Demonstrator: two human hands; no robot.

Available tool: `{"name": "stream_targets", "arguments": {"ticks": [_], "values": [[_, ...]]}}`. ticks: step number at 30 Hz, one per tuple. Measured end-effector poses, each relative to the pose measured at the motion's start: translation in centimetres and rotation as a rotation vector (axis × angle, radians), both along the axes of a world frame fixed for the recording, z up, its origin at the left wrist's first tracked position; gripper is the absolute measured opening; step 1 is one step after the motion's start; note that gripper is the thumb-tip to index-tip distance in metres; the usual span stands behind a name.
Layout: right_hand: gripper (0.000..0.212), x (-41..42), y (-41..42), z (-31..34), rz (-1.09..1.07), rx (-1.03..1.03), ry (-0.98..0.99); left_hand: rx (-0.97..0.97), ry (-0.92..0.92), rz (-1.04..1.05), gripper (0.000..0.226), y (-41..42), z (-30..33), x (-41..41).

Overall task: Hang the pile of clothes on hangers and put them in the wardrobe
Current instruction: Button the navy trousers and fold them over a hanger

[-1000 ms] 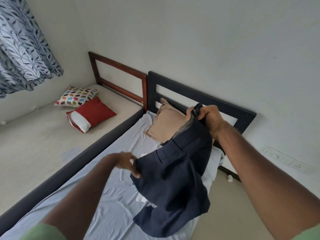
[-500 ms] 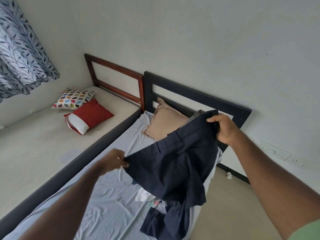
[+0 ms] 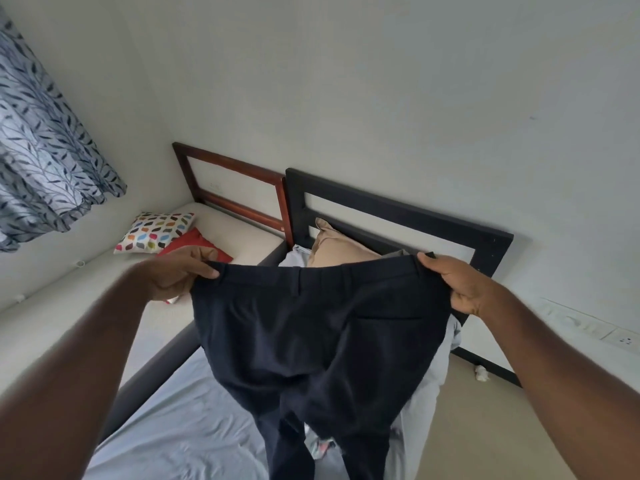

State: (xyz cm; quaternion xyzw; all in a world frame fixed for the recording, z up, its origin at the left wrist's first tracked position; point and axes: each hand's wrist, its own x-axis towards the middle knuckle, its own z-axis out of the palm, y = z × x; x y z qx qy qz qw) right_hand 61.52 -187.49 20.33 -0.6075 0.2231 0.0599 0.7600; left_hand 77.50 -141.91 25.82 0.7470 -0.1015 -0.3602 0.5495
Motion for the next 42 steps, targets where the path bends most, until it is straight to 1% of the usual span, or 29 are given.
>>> {"name": "stream_targets", "arguments": {"ticks": [1, 3, 4, 5, 6, 8, 11, 13, 15, 18, 21, 22, 23, 24, 25, 26, 28, 29, 30, 31, 34, 35, 37, 40, 42], "values": [[0.029, 0.9, -0.3, -0.4, -0.01, -0.049, 0.019, 0.151, -0.101, 0.001, 0.03, -0.7, -0.5, 1.2], [0.028, 3.4, -1.1, -1.1, -0.058, -0.196, 0.045, 0.521, -0.432, -0.037, 0.02, -2.9, -1.6, 3.9], [0.028, 4.7, -1.6, -1.0, -0.09, -0.267, 0.041, 0.668, -0.597, -0.066, 0.021, -4.5, -1.8, 5.3], [0.025, 6.3, -2.3, -0.9, -0.132, -0.316, 0.027, 0.747, -0.736, -0.073, 0.024, -6.1, -1.6, 6.5], [0.023, 7.7, -3.0, -0.3, -0.187, -0.336, -0.002, 0.757, -0.855, -0.053, 0.028, -7.9, -0.8, 7.5], [0.019, 10.6, -5.7, 2.2, -0.324, -0.336, -0.103, 0.685, -1.031, 0.031, 0.031, -11.6, 2.1, 9.9], [0.02, 13.6, -9.9, 9.9, -0.485, -0.318, -0.347, 0.516, -1.255, 0.203, 0.03, -15.8, 9.4, 13.8], [0.018, 14.5, -11.6, 16.3, -0.52, -0.318, -0.509, 0.381, -1.337, 0.312, 0.029, -17.8, 15.1, 15.0], [0.015, 14.5, -12.5, 21.4, -0.509, -0.31, -0.636, 0.277, -1.385, 0.402, 0.024, -18.9, 19.4, 15.8], [0.015, 13.6, -12.8, 25.2, -0.496, -0.301, -0.749, 0.242, -1.398, 0.449, 0.022, -18.8, 22.4, 15.8], [0.016, 11.8, -11.5, 24.3, -0.436, -0.275, -0.766, 0.268, -1.393, 0.408, 0.025, -17.1, 21.6, 14.2], [0.023, 10.9, -10.7, 22.9, -0.405, -0.257, -0.74, 0.282, -1.359, 0.397, 0.026, -16.1, 20.2, 13.5], [0.035, 9.9, -9.7, 21.3, -0.369, -0.248, -0.712, 0.299, -1.325, 0.381, 0.026, -15.1, 18.6, 12.6], [0.045, 8.9, -8.7, 19.1, -0.334, -0.251, -0.676, 0.319, -1.285, 0.369, 0.027, -13.7, 16.3, 11.8], [0.049, 7.9, -7.8, 16.7, -0.307, -0.247, -0.64, 0.339, -1.258, 0.353, 0.028, -12.3, 13.9, 10.6], [0.047, 6.9, -6.7, 14.4, -0.279, -0.244, -0.601, 0.355, -1.228, 0.338, 0.027, -10.9, 11.6, 9.5], [0.03, 4.7, -4.1, 9.1, -0.214, -0.255, -0.518, 0.388, -1.171, 0.297, 0.025, -7.2, 6.0, 6.9], [0.025, 3.6, -2.6, 6.2, -0.172, -0.272, -0.485, 0.401, -1.131, 0.273, 0.029, -5.2, 3.1, 5.4], [0.026, 2.4, -1.2, 3.4, -0.135, -0.281, -0.453, 0.415, -1.095, 0.253, 0.033, -3.2, 0.0, 3.9], [0.032, 1.2, 0.2, 0.9, -0.105, -0.273, -0.419, 0.44, -1.041, 0.238, 0.032, -1.5, -2.7, 2.3], [0.067, -2.1, 5.6, -7.4, 0.002, -0.243, -0.309, 0.579, -0.91, 0.2, 0.029, 4.8, -11.4, -2.8], [0.074, -3.2, 7.5, -10.1, 0.037, -0.228, -0.273, 0.637, -0.851, 0.181, 0.031, 6.8, -14.1, -4.7], [0.081, -5.6, 11.3, -15.0, 0.105, -0.2, -0.202, 0.716, -0.727, 0.182, 0.036, 11.1, -18.8, -8.5], [0.087, -9.6, 16.7, -21.4, 0.165, -0.173, -0.117, 0.749, -0.664, 0.202, 0.05, 16.5, -24.5, -14.2], [0.086, -12.3, 19.4, -24.8, 0.202, -0.138, -0.058, 0.83, -0.594, 0.166, 0.047, 19.1, -27.7, -18.2]]}}
